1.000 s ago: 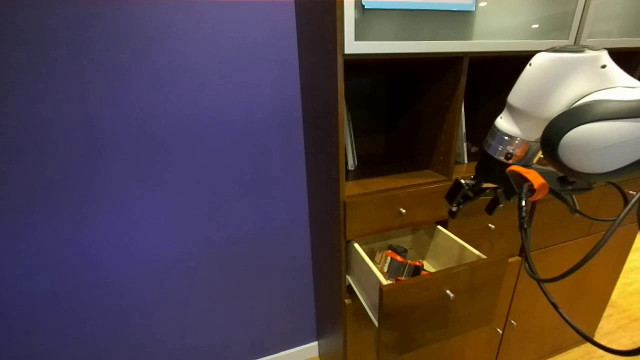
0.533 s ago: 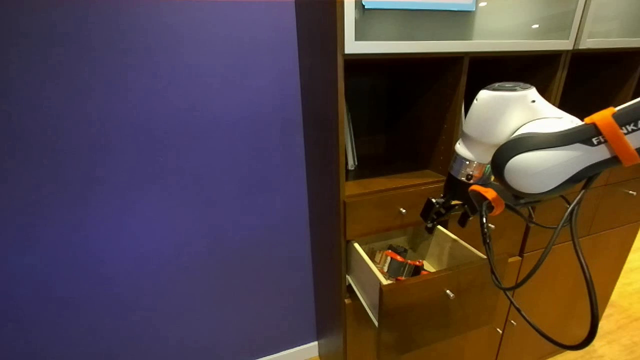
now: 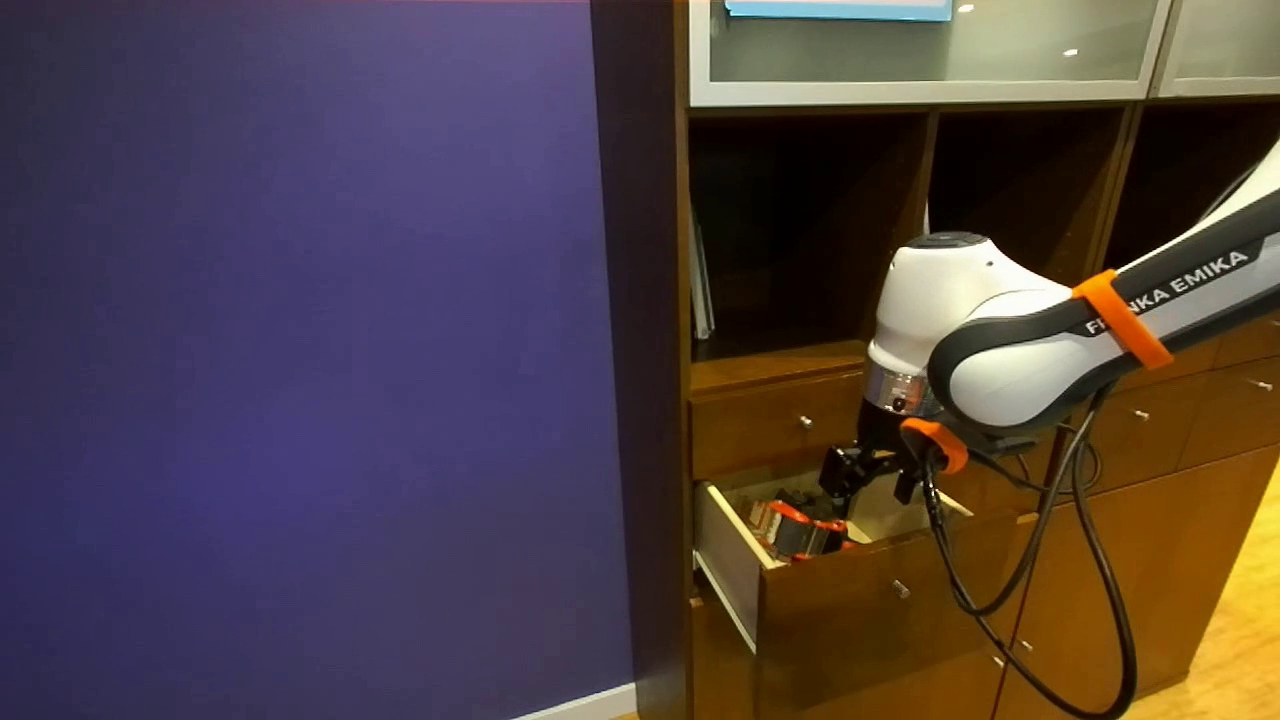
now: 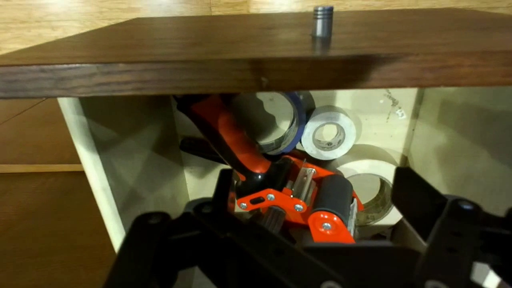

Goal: Open the second drawer on the left

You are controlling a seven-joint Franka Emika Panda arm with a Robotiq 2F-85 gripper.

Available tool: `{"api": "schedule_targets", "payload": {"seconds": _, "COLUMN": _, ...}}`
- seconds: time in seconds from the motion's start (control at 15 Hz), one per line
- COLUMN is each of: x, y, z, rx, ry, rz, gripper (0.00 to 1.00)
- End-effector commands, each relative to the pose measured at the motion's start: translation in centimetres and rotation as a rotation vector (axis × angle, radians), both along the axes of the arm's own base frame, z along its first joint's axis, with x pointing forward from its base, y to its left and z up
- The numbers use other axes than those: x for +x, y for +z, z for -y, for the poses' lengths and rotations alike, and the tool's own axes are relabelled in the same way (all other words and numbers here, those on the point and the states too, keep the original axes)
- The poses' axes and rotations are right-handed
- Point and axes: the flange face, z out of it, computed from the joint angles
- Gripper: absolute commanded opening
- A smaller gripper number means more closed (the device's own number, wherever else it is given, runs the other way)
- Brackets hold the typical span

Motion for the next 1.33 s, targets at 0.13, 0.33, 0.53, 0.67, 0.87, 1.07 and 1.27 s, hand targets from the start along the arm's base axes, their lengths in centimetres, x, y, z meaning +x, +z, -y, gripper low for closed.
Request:
{"api": "schedule_targets", "payload": {"seconds": 0.13, "x": 0.5, "y": -2.2, "z": -0.5, "rx": 0.026, "ry": 0.016, "rz": -0.110, "gripper": 1.00}}
{"api": "schedule_targets", "payload": {"seconds": 0.33, "x": 0.2, "y": -3.0, "z": -0.3, "rx": 0.035, "ry": 0.018, "rz": -0.168, "gripper": 1.00}}
{"api": "schedule_targets", "payload": {"seconds": 0.53, "x": -0.4, "y": -3.1, "z": -0.2, "rx": 0.041, "ry": 0.035, "rz": -0.233, "gripper": 1.00}}
{"api": "schedule_targets", "payload": {"seconds": 0.67, "x": -0.9, "y": -3.0, "z": -0.3, "rx": 0.040, "ry": 0.050, "rz": -0.275, "gripper": 1.00}}
{"api": "schedule_targets", "payload": {"seconds": 0.87, "x": -1.6, "y": -2.7, "z": -0.5, "rx": 0.038, "ry": 0.067, "rz": -0.320, "gripper": 1.00}}
{"api": "schedule_targets", "payload": {"seconds": 1.07, "x": -2.2, "y": -2.7, "z": -0.7, "rx": 0.051, "ry": 0.091, "rz": -0.358, "gripper": 1.00}}
{"api": "schedule_targets", "payload": {"seconds": 1.27, "x": -2.3, "y": -2.6, "z": -0.5, "rx": 0.053, "ry": 0.090, "rz": -0.347, "gripper": 1.00}}
